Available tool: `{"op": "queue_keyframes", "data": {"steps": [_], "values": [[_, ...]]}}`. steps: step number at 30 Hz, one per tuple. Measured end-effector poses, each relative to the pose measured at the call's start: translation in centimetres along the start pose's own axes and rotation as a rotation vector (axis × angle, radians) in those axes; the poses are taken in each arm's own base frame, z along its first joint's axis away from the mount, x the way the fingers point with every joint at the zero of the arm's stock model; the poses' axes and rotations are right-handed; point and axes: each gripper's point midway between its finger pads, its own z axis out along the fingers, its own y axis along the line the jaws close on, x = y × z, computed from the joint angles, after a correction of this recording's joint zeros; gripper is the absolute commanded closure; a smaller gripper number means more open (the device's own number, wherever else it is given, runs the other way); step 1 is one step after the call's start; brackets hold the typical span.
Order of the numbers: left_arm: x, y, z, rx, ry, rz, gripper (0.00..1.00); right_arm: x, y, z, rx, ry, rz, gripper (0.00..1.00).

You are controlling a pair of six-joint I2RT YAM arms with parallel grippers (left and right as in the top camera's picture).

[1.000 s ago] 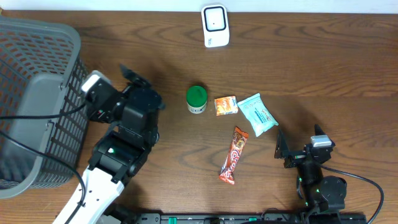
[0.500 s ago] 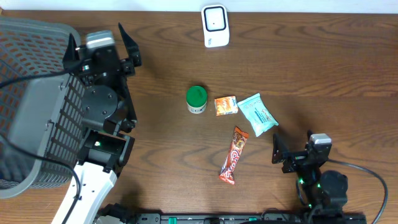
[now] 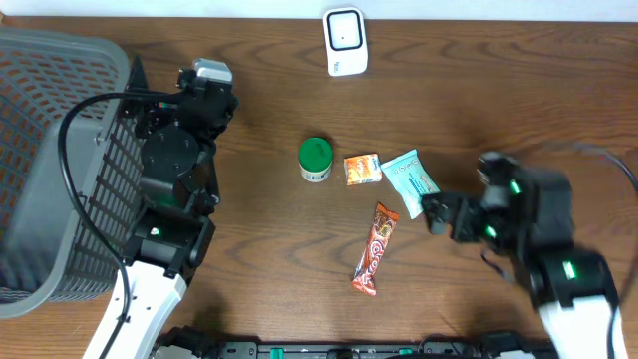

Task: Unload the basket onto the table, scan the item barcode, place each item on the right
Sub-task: 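Reach the right gripper to the red bar and grasp it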

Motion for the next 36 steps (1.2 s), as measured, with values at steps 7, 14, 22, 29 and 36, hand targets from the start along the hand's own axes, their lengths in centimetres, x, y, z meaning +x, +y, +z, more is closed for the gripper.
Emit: {"op": "queue_keyframes", "data": {"steps": [7,14,22,29,36], "values": [[-1.0,1.3,-1.1,-0.014,-0.034,-0.065,0.02,1.8,1.8,7.0,-0.171,0.288,0.133,0.11],[-1.5,1.9,-2.1,-0.004,-0.053,-0.119,0.02,6.0,0.1,11.6,-0.08,0.53,0.365,0.26],[-1.5,0.8,-2.2,0.057,-0.063,-0.119,0.02,8.7,-1.8,14.9,0.131,0.581,0.47,0.23],[-1.5,0.4,-2.2,0.075,-0.062,-0.113,0.02,8.6,-4.5,15.5,0.295,0.517,0.498,0.25],[-1.5,0.4,-2.2,0.076,-0.062,-0.113,0.02,7.7,-5.4,15.9,0.345,0.451,0.48,0.23]]}}
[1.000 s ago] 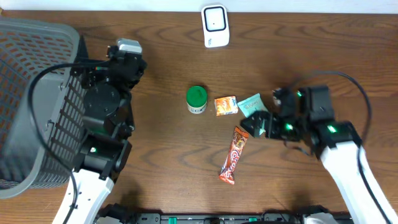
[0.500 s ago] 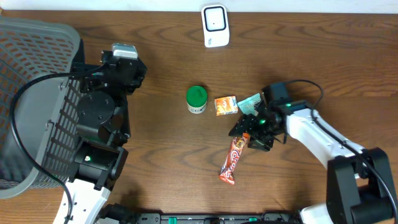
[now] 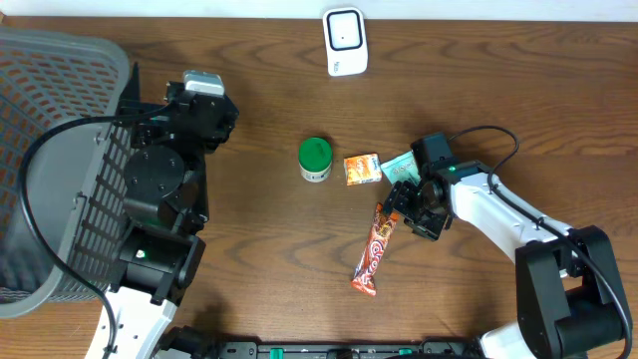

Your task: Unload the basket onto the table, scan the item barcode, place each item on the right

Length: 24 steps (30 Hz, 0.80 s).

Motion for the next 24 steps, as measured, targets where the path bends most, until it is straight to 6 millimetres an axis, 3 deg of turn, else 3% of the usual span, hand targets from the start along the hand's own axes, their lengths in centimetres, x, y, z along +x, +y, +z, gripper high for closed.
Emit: {"op": "queue_keyframes", "data": {"steps": [5,7,11,15,24], "values": [[0.0,0.0,0.0,0.002,0.001,0.001,0.02,0.6,0.9,0.3,0.014,-0.028,-0.06,0.22],[0.0,-0.2,0.0,0.008,0.001,0.001,0.02,1.0,1.7,0.6,0.004,-0.045,-0.092,0.29],[0.1,-0.2,0.0,0.01,0.002,0.003,0.02,1.7,2.2,1.2,0.015,-0.058,-0.114,0.68],[0.1,-0.2,0.0,0.012,0.002,0.003,0.02,1.9,2.0,1.4,0.025,-0.054,-0.09,0.96],[0.1,-0.3,0.0,0.013,0.001,0.003,0.02,2.3,1.5,1.1,0.06,-0.009,-0.102,0.99]]}}
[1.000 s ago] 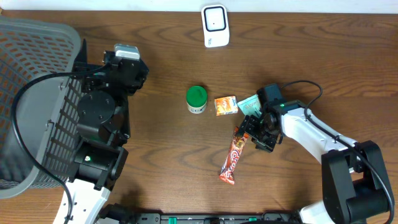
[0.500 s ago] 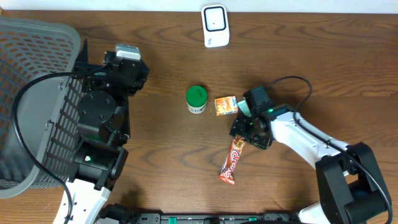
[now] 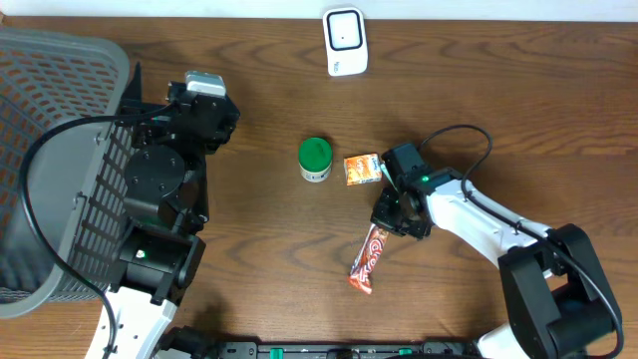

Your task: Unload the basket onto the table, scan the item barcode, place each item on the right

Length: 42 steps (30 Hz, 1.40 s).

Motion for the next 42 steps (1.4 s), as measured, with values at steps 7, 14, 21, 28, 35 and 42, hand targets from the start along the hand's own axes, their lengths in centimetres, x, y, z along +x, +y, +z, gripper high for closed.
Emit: {"op": "queue_keyframes", "data": {"steps": [7,14,21,28,35,42], "values": [[0.0,0.0,0.0,0.001,0.001,0.001,0.02,-3.4,6.2,-4.4,-0.209,-0.088,-0.292,0.99],[0.0,0.0,0.0,0.001,0.001,0.001,0.02,-9.3,9.1,-10.9,-0.21,-0.513,-0.315,0.99],[0.1,0.0,0.0,0.002,0.002,0.001,0.02,-15.0,10.8,-17.0,-0.131,-0.995,-0.204,0.98],[0.1,-0.4,0.1,0.018,0.001,0.004,0.02,-17.7,10.9,-20.0,-0.058,-1.227,-0.158,0.98],[0.4,-1.2,0.1,0.057,0.006,0.008,0.02,-20.3,11.2,-14.8,0.122,-1.276,-0.257,0.98],[0.4,-1.2,0.1,0.058,0.006,0.006,0.02,-19.3,11.9,-9.8,0.283,-1.241,-0.417,0.99]]}}
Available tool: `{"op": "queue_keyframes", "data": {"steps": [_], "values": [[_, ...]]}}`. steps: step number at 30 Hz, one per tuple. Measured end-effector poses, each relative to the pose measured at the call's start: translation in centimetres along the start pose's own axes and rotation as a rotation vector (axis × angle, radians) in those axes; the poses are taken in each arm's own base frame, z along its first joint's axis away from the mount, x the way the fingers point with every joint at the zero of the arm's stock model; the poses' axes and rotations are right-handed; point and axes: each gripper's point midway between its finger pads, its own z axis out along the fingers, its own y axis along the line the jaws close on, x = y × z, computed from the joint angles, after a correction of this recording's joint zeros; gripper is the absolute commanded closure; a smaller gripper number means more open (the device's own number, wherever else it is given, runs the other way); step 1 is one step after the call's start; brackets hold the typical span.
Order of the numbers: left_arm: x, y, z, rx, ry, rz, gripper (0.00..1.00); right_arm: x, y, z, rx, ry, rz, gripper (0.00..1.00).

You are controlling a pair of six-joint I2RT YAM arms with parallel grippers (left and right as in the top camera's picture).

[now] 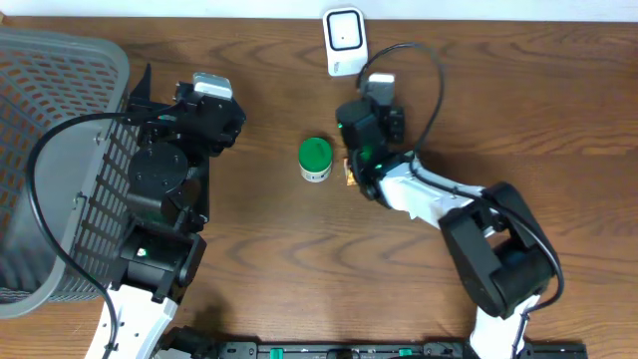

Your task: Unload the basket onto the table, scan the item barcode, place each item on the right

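Note:
The white barcode scanner (pixel 345 40) stands at the table's far edge. My right gripper (pixel 365 118) hovers just in front of it, with the wrist covering the fingers from above. No candy bar lies on the table; whatever the fingers hold is hidden under the wrist. A sliver of the orange packet (pixel 349 179) peeks out beside the right arm. The teal packet is out of sight. A green-lidded jar (pixel 315 158) stands left of the arm. My left gripper (pixel 204 105) is folded up by the basket, its fingers not discernible.
A large grey mesh basket (pixel 50 70) fills the left side of the table, right against the left arm. The right arm's white link and black cable arc over the table's middle right.
My right gripper was low at the upper end of the candy bar; now it is up by the scanner. The candy bar is gone from the table. The left arm has barely moved.
First my right arm was at the right, short of the teal packet and candy bar. Then its gripper was over the bar's upper end, then lower, with the bar slightly shifted. Now the gripper is before the scanner and the bar has left the table.

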Motion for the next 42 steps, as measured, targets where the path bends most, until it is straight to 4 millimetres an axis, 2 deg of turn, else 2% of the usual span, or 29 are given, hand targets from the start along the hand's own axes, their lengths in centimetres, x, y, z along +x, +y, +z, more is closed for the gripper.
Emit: {"op": "queue_keyframes", "data": {"steps": [4,7,11,14,25,32,38,42], "values": [[0.0,0.0,0.0,0.0,0.0,0.0,0.02,-0.1,1.4,-2.2,0.032,-0.032,-0.092,0.99],[0.0,0.0,0.0,-0.001,0.0,0.0,0.02,0.0,3.2,-4.4,0.025,-0.055,-0.181,0.99],[0.0,0.0,0.0,0.0,0.0,0.0,0.02,1.3,5.4,-7.1,-0.006,-0.049,-0.313,0.98],[0.0,0.0,0.0,-0.001,0.0,0.0,0.02,1.6,6.2,-8.5,-0.009,-0.059,-0.347,0.99],[0.0,0.0,0.0,0.0,0.0,0.0,0.02,0.8,5.1,-11.2,0.137,-0.13,-0.302,0.99],[-0.1,-0.3,0.0,0.015,-0.008,0.0,0.02,1.3,6.8,-14.1,0.108,-0.164,-0.328,0.98],[-0.4,-0.8,0.0,0.044,-0.023,-0.001,0.02,2.6,7.7,-15.5,0.069,-0.156,-0.377,0.82],[-0.5,-0.8,0.0,0.044,-0.027,-0.002,0.02,3.2,8.2,-16.4,0.043,-0.157,-0.356,0.45]]}}
